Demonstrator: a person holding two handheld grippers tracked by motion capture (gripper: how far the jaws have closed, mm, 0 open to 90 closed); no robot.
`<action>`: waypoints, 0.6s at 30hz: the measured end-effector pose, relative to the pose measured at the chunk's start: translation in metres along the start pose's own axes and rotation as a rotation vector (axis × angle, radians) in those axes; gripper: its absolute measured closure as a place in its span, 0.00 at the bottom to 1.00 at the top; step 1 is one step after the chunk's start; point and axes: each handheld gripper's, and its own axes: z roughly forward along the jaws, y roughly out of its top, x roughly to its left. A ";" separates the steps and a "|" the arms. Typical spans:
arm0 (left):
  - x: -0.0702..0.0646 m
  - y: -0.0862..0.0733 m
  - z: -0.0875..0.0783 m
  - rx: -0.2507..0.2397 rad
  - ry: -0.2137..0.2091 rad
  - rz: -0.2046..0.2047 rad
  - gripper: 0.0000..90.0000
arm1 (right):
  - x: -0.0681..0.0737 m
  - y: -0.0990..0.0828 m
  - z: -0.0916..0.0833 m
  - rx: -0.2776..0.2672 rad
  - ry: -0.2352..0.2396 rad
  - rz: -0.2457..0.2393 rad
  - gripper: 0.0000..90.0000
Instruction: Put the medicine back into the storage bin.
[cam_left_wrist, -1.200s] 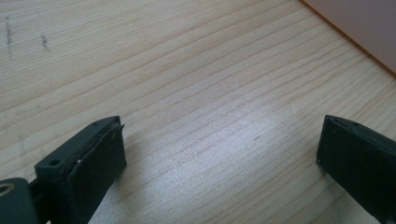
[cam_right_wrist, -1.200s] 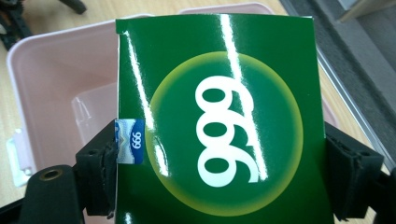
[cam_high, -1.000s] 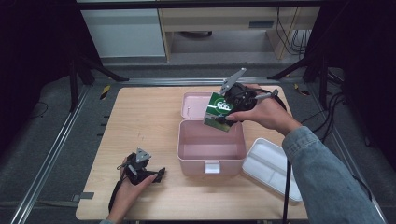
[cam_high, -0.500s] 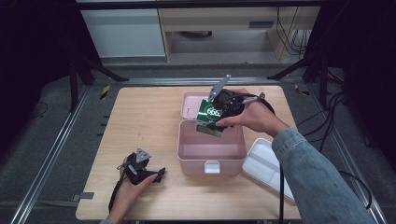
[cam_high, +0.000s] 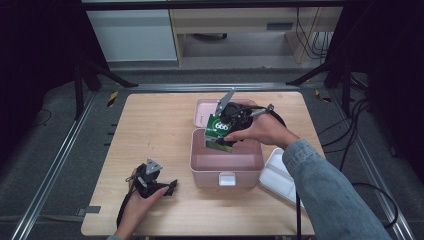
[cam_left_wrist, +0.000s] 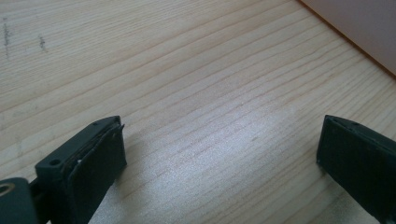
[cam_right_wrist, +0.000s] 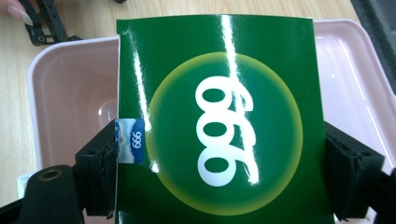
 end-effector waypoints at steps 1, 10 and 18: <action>0.000 0.000 0.000 0.000 0.000 0.000 0.00 | 0.001 0.001 0.002 -0.003 0.006 -0.002 0.19; 0.000 0.000 0.000 0.000 -0.001 0.000 0.00 | 0.005 0.004 0.013 0.005 0.031 -0.016 0.19; 0.000 0.000 0.000 0.000 0.000 0.001 0.00 | 0.008 0.007 0.022 0.018 0.052 -0.039 0.19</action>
